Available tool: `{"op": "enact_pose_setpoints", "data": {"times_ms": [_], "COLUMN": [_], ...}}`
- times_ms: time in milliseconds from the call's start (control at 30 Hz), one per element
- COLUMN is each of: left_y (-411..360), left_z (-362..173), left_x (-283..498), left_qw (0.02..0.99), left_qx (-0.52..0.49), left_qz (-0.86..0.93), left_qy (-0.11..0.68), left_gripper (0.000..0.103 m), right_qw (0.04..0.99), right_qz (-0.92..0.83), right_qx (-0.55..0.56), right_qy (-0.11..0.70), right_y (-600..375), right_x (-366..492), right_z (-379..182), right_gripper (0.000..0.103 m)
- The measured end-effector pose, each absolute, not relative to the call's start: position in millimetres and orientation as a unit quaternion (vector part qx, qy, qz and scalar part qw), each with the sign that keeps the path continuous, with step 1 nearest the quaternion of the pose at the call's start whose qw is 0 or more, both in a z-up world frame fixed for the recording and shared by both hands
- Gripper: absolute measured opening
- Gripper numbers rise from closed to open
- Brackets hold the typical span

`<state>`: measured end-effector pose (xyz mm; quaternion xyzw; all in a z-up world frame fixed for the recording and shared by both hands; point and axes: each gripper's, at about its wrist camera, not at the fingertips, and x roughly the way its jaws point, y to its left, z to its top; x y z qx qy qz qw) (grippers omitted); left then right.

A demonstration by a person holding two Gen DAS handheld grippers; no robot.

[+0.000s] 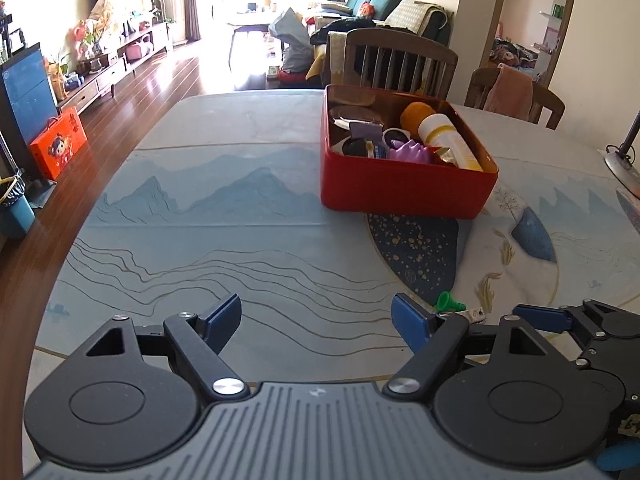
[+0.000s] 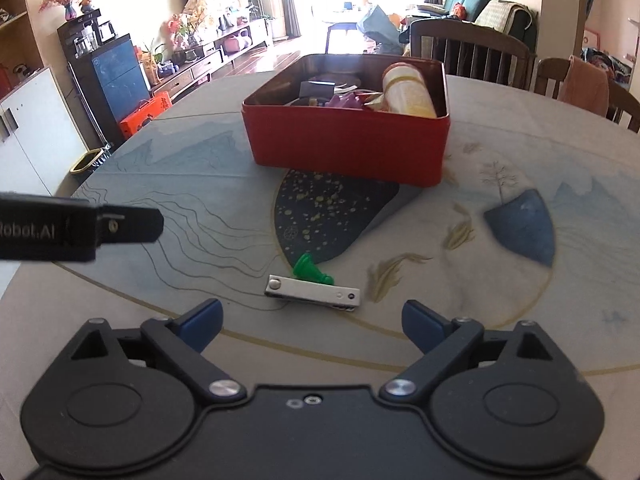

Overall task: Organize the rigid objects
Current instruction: 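Move the left tool to the green game piece while the right tool approaches the silver nail clipper, then grasp the silver nail clipper with the right tool while the left tool grasps the green game piece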

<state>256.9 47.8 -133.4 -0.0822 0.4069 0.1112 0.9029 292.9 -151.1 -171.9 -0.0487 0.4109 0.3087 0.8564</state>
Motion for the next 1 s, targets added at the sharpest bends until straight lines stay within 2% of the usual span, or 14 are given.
{"op": "enact_pose_setpoints", "data": {"times_ms": [233,433,1000], "left_y": [46.3,42.2,-10.4], "left_z": [-135.6,-137.9,-162.4], "left_x": [267.4,278.2,311.2], "left_qw": [0.903,0.904,0.904], "left_qx": [-0.079,-0.075,-0.024], "left_qz": [0.113,0.104,-0.006], "left_qy": [0.406,0.409,0.427], "left_gripper": [0.082,0.082,0.082], "right_qw": [0.861,0.866,0.854], "right_qz": [0.302,0.300,0.323], "right_qx": [-0.065,-0.085,-0.122], "right_qy": [0.404,0.391,0.390], "right_y": [-141.7,-142.5,-201.8], "right_x": [299.8,300.0,290.5], "right_z": [-176.3,-174.8,-173.1], "right_gripper": [0.081,0.057,0.057]}}
